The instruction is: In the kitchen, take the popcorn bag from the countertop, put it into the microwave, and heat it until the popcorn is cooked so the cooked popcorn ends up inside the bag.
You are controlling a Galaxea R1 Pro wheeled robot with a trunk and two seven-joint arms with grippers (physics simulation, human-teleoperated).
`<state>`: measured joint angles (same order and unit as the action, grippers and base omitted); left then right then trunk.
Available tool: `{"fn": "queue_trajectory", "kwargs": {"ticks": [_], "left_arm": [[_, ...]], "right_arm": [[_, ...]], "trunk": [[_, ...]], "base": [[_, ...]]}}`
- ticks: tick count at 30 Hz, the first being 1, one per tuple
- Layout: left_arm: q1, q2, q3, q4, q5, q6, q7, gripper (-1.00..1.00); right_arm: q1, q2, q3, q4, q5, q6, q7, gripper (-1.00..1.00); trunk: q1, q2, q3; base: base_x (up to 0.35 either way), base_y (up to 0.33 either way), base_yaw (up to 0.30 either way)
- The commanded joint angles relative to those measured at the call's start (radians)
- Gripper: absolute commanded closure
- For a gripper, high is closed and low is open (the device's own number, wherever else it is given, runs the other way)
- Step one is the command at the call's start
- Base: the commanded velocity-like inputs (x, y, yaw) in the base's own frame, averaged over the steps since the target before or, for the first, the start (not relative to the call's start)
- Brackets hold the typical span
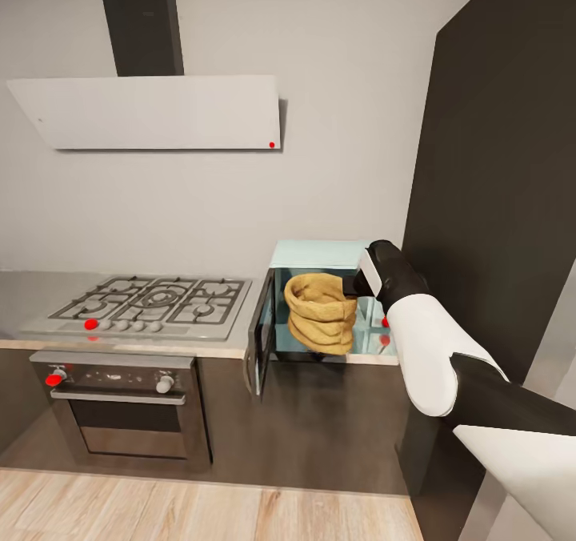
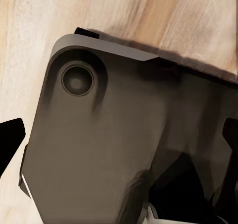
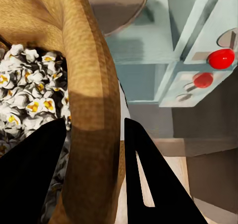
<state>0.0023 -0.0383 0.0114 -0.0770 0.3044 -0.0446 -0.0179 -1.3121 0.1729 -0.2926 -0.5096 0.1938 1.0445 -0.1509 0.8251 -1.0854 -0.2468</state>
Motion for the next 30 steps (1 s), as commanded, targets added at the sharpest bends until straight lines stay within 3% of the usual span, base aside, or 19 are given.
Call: {"fn": "queue_trajectory", "kwargs": {"ticks": [1,9,15,23,30], "left_arm": [[0.000,0.000,0.001,-0.001,0.006,-0.001,-0.002,-1.00],[0.000,0.000,0.001,-0.001,0.006,-0.001,-0.002,-1.00],[0.000,0.000,0.001,-0.001,0.006,-0.001,-0.002,-1.00],[0.000,0.000,0.001,-0.001,0.006,-0.001,-0.001,-1.00],[0.000,0.000,0.001,-0.001,0.006,-0.001,-0.001,-1.00]], "right_arm": [[-0.001,0.002,-0.008,-0.001,0.007,0.003,0.002,1.00],[-0.001,0.002,-0.008,-0.001,0.007,0.003,0.002,1.00],[-0.001,0.002,-0.011,0.002,0.036,0.003,0.003,1.00],[-0.001,-0.001,-0.013,0.016,0.031,0.003,0.004,1.00],[0.005,-0.035,-0.014,0.032,0.032,0.003,0.009,1.00]], "trunk": [[0.001,-0.001,-0.001],[0.001,-0.001,-0.001],[0.001,-0.001,-0.001],[0.001,-0.001,-0.001],[0.001,-0.001,-0.001]], "base": [[0.300,0.000,0.000],[0.303,0.000,0.000],[0.039,0.000,0.000],[0.001,0.000,0.000],[0.000,0.000,0.000]]}}
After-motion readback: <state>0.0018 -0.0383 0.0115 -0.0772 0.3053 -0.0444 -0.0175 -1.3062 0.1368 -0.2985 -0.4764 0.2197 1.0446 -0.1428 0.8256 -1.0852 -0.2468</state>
